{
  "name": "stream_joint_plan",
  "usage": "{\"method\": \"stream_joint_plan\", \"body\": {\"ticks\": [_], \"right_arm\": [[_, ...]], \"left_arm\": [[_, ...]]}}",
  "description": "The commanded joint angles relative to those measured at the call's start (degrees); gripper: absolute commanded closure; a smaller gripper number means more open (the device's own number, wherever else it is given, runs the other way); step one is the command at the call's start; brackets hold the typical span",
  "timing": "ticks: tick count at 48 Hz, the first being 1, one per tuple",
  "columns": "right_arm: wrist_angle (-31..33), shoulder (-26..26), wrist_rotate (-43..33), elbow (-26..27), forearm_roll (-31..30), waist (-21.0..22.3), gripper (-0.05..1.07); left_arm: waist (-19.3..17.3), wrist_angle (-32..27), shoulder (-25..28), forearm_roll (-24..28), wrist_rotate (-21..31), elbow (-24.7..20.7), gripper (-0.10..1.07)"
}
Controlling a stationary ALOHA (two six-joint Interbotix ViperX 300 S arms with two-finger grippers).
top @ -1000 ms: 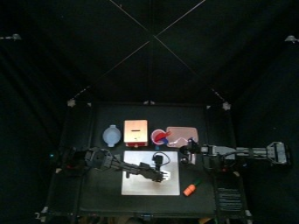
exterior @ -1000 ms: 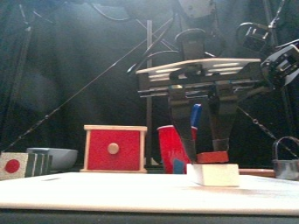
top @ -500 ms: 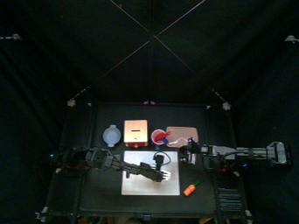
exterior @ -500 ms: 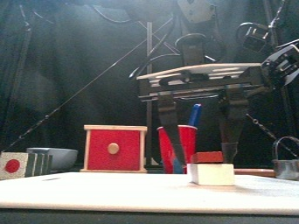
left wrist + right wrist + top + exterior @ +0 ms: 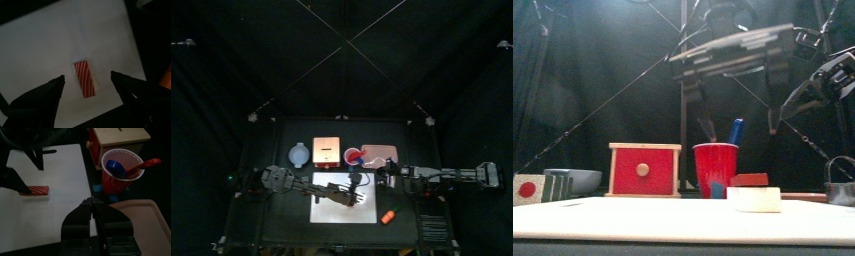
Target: Grab assembled sushi salmon
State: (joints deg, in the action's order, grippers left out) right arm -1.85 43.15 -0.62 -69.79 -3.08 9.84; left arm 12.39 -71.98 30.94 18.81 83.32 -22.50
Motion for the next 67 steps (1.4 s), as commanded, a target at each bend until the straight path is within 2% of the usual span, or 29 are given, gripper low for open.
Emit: {"method": "stream_joint_plan", "body": {"ticks": [1,10,16,22,29,34,38,46,50,56,63,67], "right_arm": [[-0.2,0.0,-0.1,0.7,0.2,0.5,0.97],[-0.2,1.4,-0.1,1.7,0.1,1.0,0.97],[-0.4,3.6,0.0,2.5,-0.1,1.5,0.97],[-0.4,5.4,0.0,2.9,0.0,1.5,0.97],[-0.5,6.5,-0.1,3.1,0.2,1.5,0.97],[-0.6,6.4,-0.1,3.3,0.2,1.5,0.97],[-0.6,6.2,-0.1,3.5,0.2,1.5,0.97],[-1.1,6.1,-0.3,4.6,0.4,1.2,0.97],[-1.8,6.1,-0.3,5.1,0.2,1.1,0.97],[-3.8,5.7,-0.3,6.1,0.1,0.7,0.97],[-6.5,4.8,-0.2,6.4,-0.7,-0.3,0.97],[-7.9,4.1,-0.2,6.5,-1.1,-0.4,0.97]], "left_arm": [[0.1,0.3,-4.2,2.4,-3.7,-0.5,-0.06],[0.1,1.1,-6.6,6.0,-16.8,0.3,-0.06],[0.4,1.1,-8.5,7.5,-23.7,1.7,-0.06],[1.0,2.6,-11.2,11.3,-29.0,4.7,-0.06],[1.9,8.9,-15.6,14.3,-34.9,10.7,-0.06],[2.5,18.5,-19.9,14.7,-38.1,17.5,-0.06],[2.4,27.5,-23.9,14.4,-38.0,24.6,-0.06],[1.8,40.9,-30.9,14.8,-37.3,37.9,-0.06],[0.3,47.6,-33.8,16.4,-37.2,43.9,-0.06],[-3.6,59.9,-38.5,19.2,-37.2,52.2,-0.06],[-10.2,77.6,-45.5,24.3,-38.8,62.8,-0.06],[-15.4,87.4,-49.4,27.6,-40.3,68.8,-0.06]]}}
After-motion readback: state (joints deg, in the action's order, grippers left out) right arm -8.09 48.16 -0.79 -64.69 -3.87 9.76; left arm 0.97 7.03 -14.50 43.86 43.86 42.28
